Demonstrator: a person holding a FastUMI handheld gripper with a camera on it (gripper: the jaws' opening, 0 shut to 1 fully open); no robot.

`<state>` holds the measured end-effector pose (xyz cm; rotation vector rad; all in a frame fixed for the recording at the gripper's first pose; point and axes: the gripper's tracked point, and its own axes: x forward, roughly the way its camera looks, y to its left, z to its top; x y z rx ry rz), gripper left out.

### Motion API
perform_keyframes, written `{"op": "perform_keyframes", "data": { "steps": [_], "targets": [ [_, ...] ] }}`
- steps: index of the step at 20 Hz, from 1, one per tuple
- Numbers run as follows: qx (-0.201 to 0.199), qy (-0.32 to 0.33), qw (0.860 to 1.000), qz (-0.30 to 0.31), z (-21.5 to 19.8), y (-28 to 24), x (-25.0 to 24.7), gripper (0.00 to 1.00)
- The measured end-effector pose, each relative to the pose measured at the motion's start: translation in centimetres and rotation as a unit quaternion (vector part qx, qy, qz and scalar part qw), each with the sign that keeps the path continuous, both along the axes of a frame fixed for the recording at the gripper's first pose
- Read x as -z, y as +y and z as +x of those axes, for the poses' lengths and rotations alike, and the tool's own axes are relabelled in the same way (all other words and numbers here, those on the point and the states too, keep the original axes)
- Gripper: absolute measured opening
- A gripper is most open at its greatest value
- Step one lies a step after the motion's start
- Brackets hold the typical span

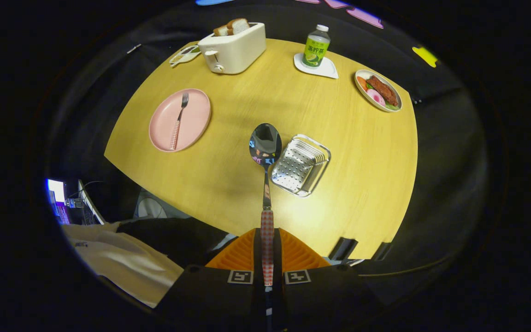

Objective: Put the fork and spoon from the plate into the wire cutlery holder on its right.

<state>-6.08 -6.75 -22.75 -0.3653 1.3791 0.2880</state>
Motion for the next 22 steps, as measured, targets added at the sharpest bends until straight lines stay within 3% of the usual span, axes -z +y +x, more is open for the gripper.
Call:
{"op": "perform_keyframes", "data": {
  "steps": [7, 17, 22],
  "targets": [
    [-0.021, 0.086, 0.995, -0.036, 1.3, -5.1, 1.3, 0.1],
    [-0.033, 0.225, 0.972, -0.064, 3.9, -3.8, 4.7, 0.1],
    [-0.031, 0.237, 0.968, -0.073, 5.6, -3.0, 5.8, 0.13]
  ]
}}
